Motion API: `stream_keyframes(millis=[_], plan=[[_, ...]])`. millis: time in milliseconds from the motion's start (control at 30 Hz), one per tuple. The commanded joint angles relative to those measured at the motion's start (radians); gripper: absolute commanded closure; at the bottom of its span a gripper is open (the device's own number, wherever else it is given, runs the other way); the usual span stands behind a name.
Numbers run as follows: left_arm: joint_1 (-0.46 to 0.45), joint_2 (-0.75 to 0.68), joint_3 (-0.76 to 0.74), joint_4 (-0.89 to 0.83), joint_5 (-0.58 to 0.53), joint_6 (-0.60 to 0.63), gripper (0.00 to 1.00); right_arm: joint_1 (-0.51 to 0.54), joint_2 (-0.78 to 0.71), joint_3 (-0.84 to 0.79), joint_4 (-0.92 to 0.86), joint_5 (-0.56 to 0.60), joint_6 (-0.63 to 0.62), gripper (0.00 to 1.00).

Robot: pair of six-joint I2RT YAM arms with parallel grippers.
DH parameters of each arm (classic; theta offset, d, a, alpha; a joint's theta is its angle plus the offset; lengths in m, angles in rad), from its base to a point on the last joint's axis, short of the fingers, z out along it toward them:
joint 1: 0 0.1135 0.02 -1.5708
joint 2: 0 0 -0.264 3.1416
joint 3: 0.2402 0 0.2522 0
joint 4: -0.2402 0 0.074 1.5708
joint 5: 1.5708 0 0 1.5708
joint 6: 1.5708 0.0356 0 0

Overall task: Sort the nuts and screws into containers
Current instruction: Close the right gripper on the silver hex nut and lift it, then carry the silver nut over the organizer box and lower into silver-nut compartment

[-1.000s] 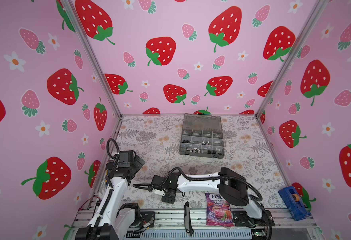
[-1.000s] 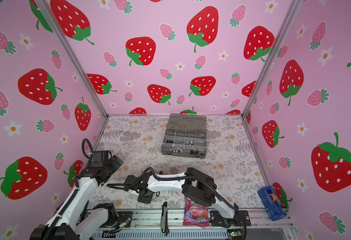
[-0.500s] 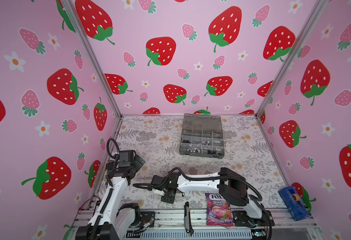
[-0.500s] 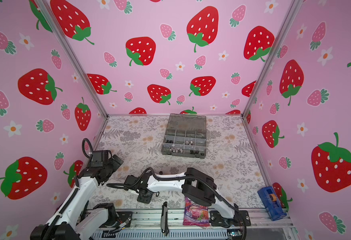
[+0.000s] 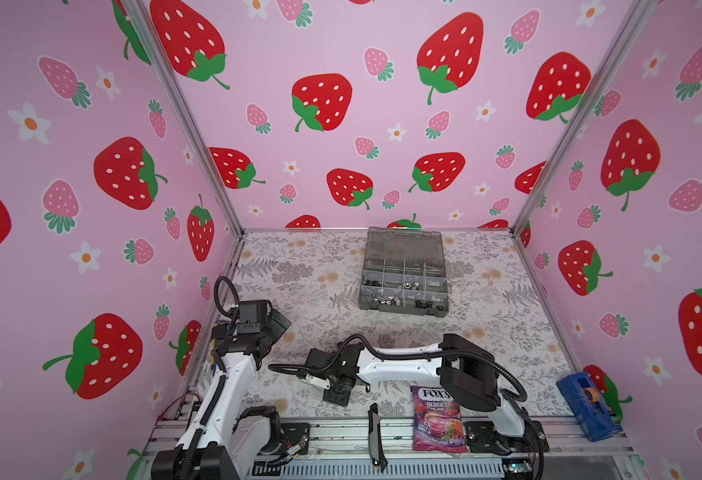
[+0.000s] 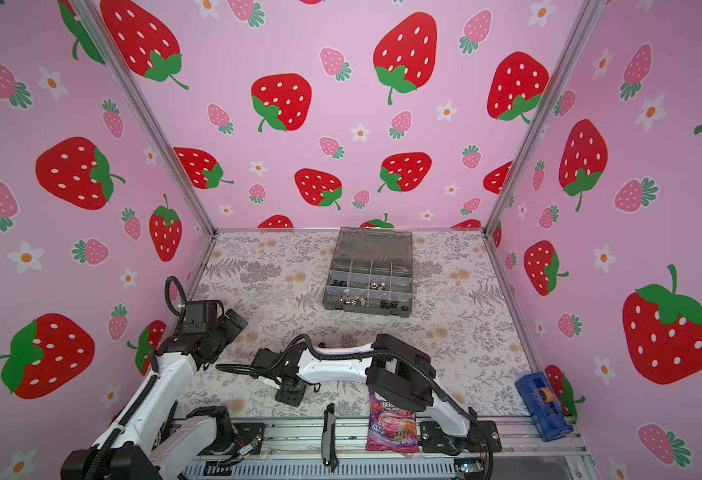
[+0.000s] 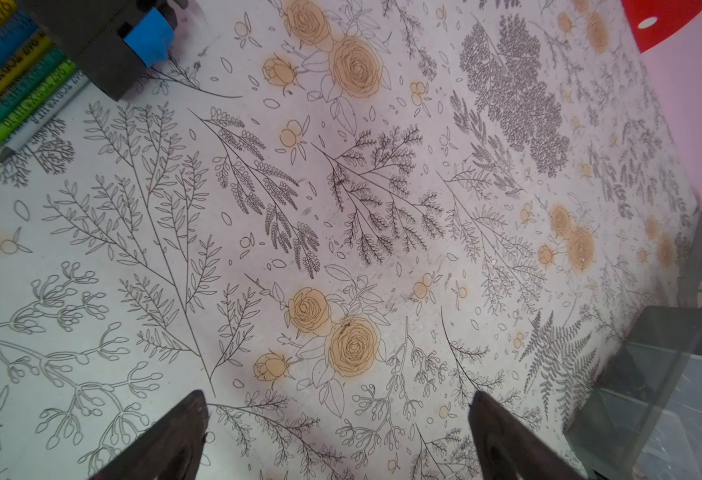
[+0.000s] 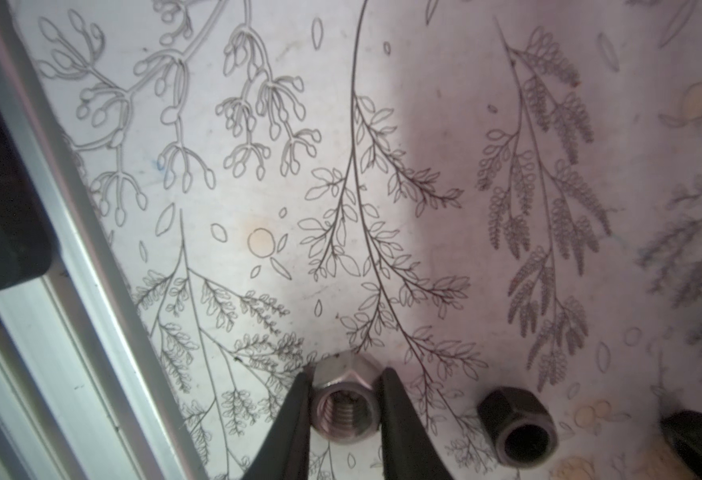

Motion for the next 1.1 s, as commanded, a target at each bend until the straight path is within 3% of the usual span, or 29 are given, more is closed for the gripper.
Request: stream_keyframes(millis=[0, 133, 367, 567, 767, 900, 1067], plan=[[0.005, -0.008, 0.008, -0.007, -0.007, 0.007, 0.01, -0.019, -0.005, -0.046, -0.032, 0.047, 0.015, 0.91], [0.005, -0.009, 0.004, -0.003, -0.006, 0.012, 0.01, -0.083, -0.071, -0.058, 0.004, 0.072, 0.054, 0.97], [0.005, -0.003, 0.009, 0.012, 0.021, 0.031, 0.01, -0.155, -0.219, -0.083, 0.083, 0.124, 0.118, 1.0], [0.006, -0.01, 0.003, 0.023, 0.048, 0.04, 0.01, -0.293, -0.351, -0.158, 0.166, 0.104, 0.186, 1.0], [-0.004, -0.037, -0.019, 0.058, 0.098, 0.04, 0.01, -0.432, -0.433, -0.191, 0.177, 0.183, 0.229, 1.0], [-0.054, -0.063, -0.045, 0.097, 0.12, 0.032, 0.01, -0.531, -0.472, -0.208, 0.181, 0.222, 0.258, 1.0], [-0.186, -0.077, -0.06, 0.111, 0.076, 0.025, 0.01, -0.659, -0.492, -0.233, 0.2, 0.213, 0.275, 1.0]])
